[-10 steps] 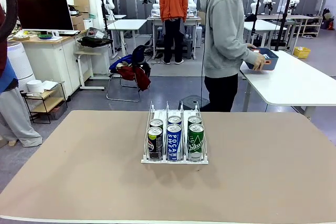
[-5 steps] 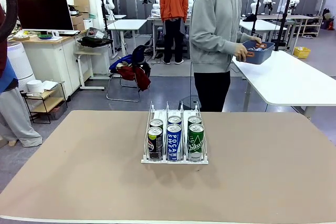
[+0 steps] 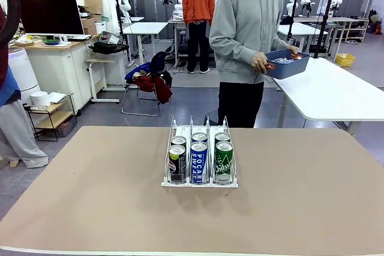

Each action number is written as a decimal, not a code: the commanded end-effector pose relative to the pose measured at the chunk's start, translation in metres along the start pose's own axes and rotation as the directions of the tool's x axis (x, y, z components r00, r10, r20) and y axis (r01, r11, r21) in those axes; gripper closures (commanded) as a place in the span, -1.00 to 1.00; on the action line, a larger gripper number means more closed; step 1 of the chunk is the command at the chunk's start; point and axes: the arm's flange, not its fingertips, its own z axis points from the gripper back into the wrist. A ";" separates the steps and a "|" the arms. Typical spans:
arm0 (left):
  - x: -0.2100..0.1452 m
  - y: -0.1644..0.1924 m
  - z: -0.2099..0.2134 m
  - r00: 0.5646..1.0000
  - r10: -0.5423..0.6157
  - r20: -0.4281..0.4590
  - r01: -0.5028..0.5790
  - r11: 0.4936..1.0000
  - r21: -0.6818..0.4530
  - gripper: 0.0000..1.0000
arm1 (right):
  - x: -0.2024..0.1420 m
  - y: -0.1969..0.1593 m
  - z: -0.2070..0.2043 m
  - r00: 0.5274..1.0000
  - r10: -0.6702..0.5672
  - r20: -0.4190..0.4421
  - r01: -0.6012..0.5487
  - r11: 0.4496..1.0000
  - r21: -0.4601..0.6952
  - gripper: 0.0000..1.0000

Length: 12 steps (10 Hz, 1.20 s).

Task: Fill the beverage cans into the dispenser.
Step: Pick up the Pepsi coke handed by the human.

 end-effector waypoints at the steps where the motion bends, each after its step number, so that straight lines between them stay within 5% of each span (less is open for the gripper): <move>1: 0.000 0.001 -0.001 1.000 0.001 0.001 -0.001 1.000 -0.002 -1.00 | -0.003 0.003 -0.003 1.000 -0.001 0.020 0.001 1.000 0.013 -1.00; 12: 0.000 0.001 -0.001 1.000 0.001 0.001 -0.001 1.000 -0.002 -1.00 | -0.003 0.003 -0.003 1.000 -0.001 0.020 0.001 1.000 0.013 -1.00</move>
